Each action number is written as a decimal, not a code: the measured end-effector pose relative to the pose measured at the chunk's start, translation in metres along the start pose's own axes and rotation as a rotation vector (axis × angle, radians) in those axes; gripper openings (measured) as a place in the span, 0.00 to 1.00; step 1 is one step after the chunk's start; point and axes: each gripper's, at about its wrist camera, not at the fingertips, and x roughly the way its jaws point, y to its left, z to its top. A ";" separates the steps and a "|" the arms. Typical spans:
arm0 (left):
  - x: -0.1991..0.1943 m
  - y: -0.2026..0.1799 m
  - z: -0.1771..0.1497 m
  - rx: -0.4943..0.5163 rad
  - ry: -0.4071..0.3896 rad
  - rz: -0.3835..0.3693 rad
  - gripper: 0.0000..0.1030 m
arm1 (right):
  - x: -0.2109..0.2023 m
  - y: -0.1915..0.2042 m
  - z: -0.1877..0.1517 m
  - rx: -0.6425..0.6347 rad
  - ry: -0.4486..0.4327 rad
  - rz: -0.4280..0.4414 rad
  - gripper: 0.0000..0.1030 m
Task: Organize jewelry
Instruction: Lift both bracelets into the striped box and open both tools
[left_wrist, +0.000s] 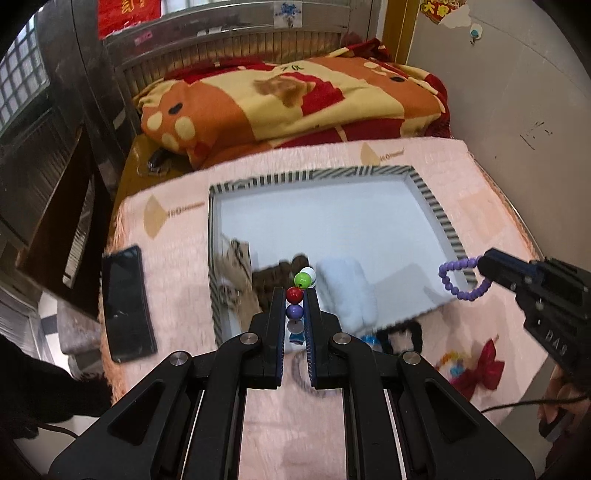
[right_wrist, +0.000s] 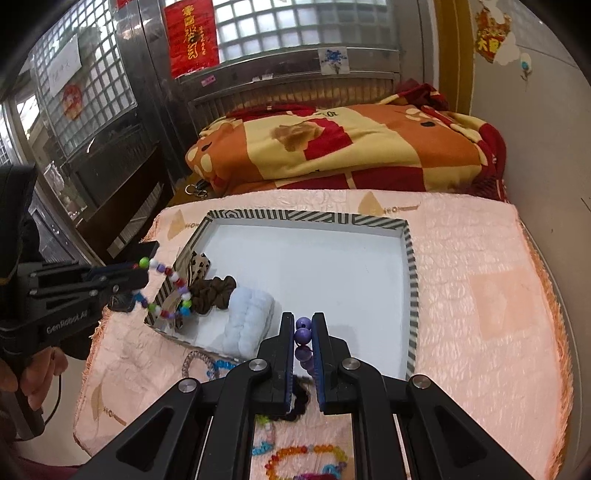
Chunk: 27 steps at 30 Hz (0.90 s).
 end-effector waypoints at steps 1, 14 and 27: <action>0.001 -0.001 0.003 0.002 -0.001 0.004 0.08 | 0.003 0.000 0.003 -0.003 0.004 0.004 0.08; 0.048 -0.014 0.055 0.007 0.023 0.027 0.08 | 0.048 0.010 0.024 0.005 0.071 0.111 0.08; 0.137 0.023 0.070 -0.120 0.171 0.079 0.08 | 0.124 -0.047 0.010 0.121 0.248 0.089 0.08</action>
